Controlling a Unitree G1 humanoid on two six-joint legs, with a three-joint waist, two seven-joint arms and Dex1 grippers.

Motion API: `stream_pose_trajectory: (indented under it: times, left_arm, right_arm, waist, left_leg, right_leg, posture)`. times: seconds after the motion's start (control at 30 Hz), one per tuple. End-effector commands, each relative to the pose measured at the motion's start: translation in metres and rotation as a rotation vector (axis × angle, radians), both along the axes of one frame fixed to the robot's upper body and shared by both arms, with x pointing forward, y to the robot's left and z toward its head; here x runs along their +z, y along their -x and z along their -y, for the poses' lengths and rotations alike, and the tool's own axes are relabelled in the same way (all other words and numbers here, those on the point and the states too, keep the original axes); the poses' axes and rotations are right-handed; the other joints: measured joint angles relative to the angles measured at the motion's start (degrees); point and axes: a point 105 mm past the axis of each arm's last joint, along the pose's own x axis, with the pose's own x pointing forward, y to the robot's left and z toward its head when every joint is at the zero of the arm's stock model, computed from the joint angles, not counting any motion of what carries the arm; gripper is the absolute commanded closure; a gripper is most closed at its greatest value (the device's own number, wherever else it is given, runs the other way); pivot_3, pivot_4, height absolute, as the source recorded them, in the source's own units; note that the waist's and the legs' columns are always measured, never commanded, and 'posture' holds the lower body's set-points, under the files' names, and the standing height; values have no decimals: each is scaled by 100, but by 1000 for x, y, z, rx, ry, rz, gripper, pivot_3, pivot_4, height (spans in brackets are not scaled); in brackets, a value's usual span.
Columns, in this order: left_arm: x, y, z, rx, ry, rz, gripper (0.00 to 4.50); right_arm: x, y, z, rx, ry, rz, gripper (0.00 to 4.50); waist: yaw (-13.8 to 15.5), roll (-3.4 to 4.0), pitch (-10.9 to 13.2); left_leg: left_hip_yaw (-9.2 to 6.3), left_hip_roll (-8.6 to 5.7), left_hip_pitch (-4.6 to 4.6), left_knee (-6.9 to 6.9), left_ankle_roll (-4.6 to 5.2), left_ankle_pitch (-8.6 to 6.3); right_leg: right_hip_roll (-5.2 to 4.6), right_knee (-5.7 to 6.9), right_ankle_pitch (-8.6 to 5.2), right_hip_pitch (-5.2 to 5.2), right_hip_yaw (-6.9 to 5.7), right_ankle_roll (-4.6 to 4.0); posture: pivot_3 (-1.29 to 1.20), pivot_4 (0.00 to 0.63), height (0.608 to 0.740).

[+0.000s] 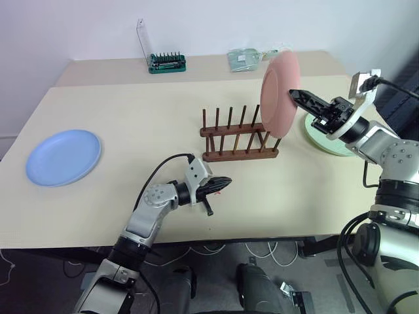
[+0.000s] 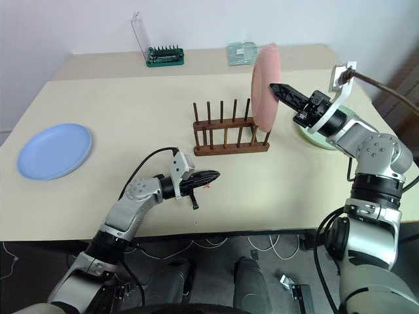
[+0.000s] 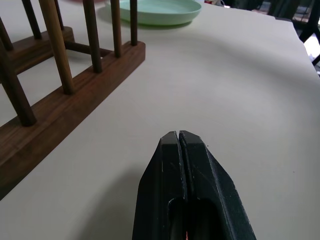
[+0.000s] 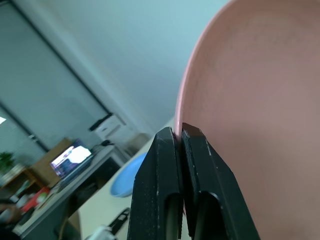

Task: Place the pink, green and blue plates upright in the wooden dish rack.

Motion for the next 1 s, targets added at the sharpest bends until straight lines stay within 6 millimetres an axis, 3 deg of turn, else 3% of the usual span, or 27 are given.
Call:
stream_pose_trajectory:
  times: [0.03, 0.27, 0.4, 0.53, 0.67, 0.7, 0.73, 0.83, 0.87, 1.0]
  left_arm:
    - [11, 0, 3, -11, 22, 38, 4500]
    - [11, -1, 3, -13, 19, 42, 4500]
    - [11, 0, 3, -12, 19, 41, 4500]
    - [11, 0, 4, -11, 21, 43, 4500]
    - [10, 0, 3, -10, 23, 45, 4500]
    - [10, 0, 3, -10, 23, 45, 4500]
    - [11, 0, 3, -10, 23, 47, 4500]
    - [12, -1, 3, -25, 14, 64, 4500]
    - [12, 0, 4, -35, 13, 65, 4500]
    - [13, 1, 6, -52, 13, 65, 4500]
  right_arm:
    - [1, 1, 10, -59, -24, 16, 4476]
    - [8, 0, 16, -130, -12, 49, 1199]
    - [17, 1, 22, -208, 80, 128, 1199]
    - [38, 4, 53, -385, 135, 216, 1199]
    - [26, 2, 87, -586, 352, 211, 31]
    - [24, 2, 90, -602, 382, 212, 31]
    - [17, 0, 94, -626, 452, 201, 31]
    - [-42, 0, 108, -628, 1133, 232, 31]
    - [-55, 1, 109, -596, 1234, 240, 31]
    - [-82, -4, 110, -546, 1301, 222, 31]
  waist:
    - [-3, 0, 0]
    - [-19, 2, -1]
    - [-12, 2, -1]
    - [-3, 2, -1]
    - [22, 1, -1]
    - [8, 1, -1]
    - [-16, 3, -2]
    - [-26, 9, -8]
    - [-26, 9, -8]
    - [-60, 31, -9]
  left_leg:
    - [1, -1, 0, 0, 0, 0]
    - [2, 1, 0, -1, 0, 0]
    - [3, 1, 0, 0, 0, 0]
    - [3, 0, 0, 0, 0, 0]
    - [3, -3, -3, 1, 0, 0]
    - [3, -3, -3, 1, 0, 0]
    - [6, -2, -3, 1, 0, 0]
    - [12, 0, 4, 0, 0, 0]
    - [13, 0, 5, 0, 0, 0]
    - [34, 2, 9, 3, -1, 1]
  right_leg:
    - [0, 0, 0, 0, 0, 0]
    - [1, 3, 1, -3, 1, -1]
    - [1, 3, 1, -3, 2, -1]
    - [1, 2, 1, -3, 2, 0]
    - [-1, 0, 1, -2, 2, 0]
    - [-1, -1, 1, -1, 1, 0]
    - [-1, -1, 1, -2, 2, 0]
    - [0, 3, 0, -1, 4, 0]
    - [1, 4, 0, -1, 3, 1]
    - [-1, 3, 0, -2, 21, 2]
  posture:
    - [0, 150, 740]
    - [0, 150, 740]
    - [0, 150, 740]
    - [0, 150, 740]
    - [0, 150, 740]
    - [0, 150, 740]
    - [0, 150, 740]
    - [0, 150, 740]
    - [0, 150, 740]
    - [0, 150, 740]
